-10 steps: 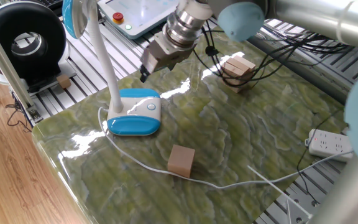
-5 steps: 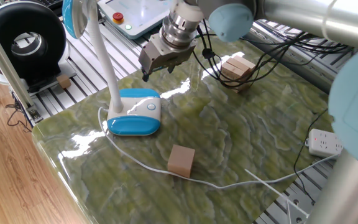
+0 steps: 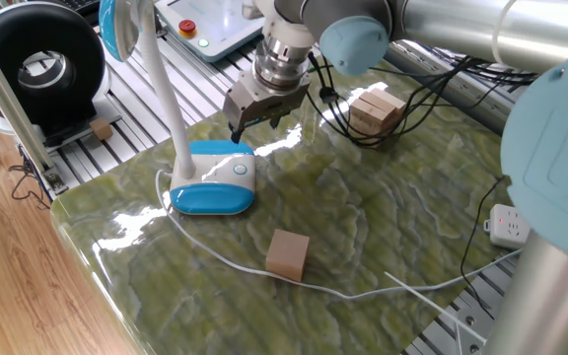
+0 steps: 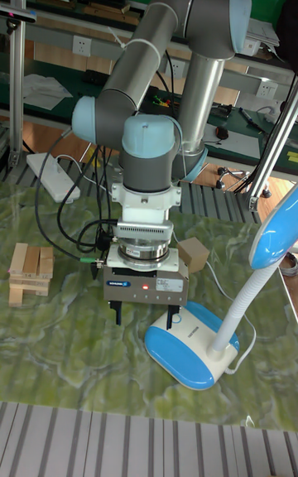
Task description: Turn on the desk lamp by pressing the button
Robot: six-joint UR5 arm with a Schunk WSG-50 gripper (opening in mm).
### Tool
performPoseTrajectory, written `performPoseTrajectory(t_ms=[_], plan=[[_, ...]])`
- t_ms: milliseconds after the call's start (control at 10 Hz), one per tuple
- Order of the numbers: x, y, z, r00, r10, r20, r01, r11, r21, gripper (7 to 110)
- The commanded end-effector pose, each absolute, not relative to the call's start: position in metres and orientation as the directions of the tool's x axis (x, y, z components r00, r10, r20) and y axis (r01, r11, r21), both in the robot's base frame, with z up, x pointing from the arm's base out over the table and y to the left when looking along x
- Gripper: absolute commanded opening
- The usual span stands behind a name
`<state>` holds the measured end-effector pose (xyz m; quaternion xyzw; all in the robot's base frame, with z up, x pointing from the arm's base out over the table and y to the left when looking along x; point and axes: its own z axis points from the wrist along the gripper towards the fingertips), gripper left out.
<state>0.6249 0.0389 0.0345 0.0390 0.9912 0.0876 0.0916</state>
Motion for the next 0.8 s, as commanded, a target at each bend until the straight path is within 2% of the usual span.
performPoseTrajectory(t_ms=[0,700], plan=[[0.617,0.051,0.030,-0.983,0.107,-0.150,0.075,0.976,0.205,88],[0.586,0.060,0.022,-0.992,0.094,-0.085,0.076,0.977,0.197,88]])
